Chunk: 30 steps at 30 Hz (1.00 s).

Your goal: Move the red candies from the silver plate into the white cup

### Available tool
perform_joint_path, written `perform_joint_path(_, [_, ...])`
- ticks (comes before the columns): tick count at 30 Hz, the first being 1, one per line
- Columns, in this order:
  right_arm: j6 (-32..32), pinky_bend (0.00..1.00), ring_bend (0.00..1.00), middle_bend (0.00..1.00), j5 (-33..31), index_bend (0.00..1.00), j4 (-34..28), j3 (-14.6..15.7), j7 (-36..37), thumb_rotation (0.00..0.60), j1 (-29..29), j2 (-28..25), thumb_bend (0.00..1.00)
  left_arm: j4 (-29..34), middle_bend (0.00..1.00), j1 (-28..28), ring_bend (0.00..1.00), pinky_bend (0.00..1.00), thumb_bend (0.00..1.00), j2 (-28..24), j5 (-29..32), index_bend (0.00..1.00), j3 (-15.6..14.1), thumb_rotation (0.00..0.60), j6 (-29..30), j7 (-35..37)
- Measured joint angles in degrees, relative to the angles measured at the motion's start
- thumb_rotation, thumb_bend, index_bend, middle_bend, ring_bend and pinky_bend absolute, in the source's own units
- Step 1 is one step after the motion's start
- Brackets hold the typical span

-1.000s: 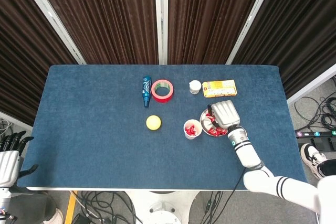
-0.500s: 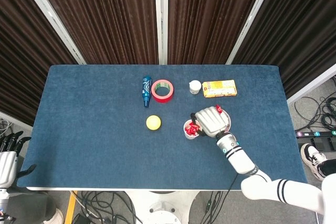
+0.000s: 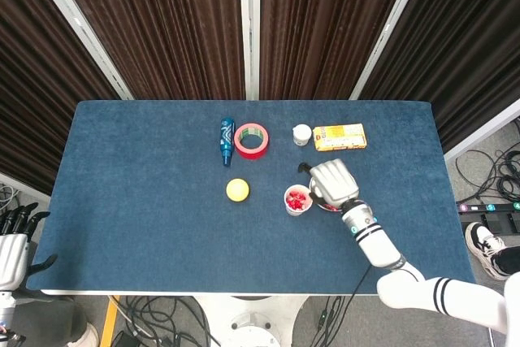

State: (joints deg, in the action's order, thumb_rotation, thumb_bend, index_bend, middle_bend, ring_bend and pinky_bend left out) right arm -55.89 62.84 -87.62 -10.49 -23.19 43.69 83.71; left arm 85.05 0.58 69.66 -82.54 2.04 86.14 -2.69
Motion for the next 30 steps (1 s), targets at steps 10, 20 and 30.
perform_joint_path(10, [2.1, 1.00, 1.00, 1.00, -11.6, 0.35, 10.2, -0.7, -4.2, 0.600, -0.4, 0.6, 0.14, 0.0, 0.22, 0.3, 0.12, 0.13, 0.00, 0.4, -0.2, 0.29, -0.2, 0.600, -0.6, -0.1])
perform_joint_path(20, [8.8, 1.00, 1.00, 1.00, -18.8, 0.36, 22.6, -0.4, -7.7, 0.600, 2.4, 6.9, 0.30, 0.9, 0.22, 0.3, 0.12, 0.13, 0.00, -0.1, 0.1, 0.29, -0.2, 0.600, -0.7, -1.1])
perform_joint_path(30, [12.3, 1.00, 1.00, 1.00, -20.8, 0.36, 28.0, 0.2, -9.8, 0.600, 5.1, 11.6, 0.30, 1.0, 0.22, 0.3, 0.12, 0.13, 0.00, -0.1, 0.5, 0.29, -0.1, 0.600, -1.0, -1.3])
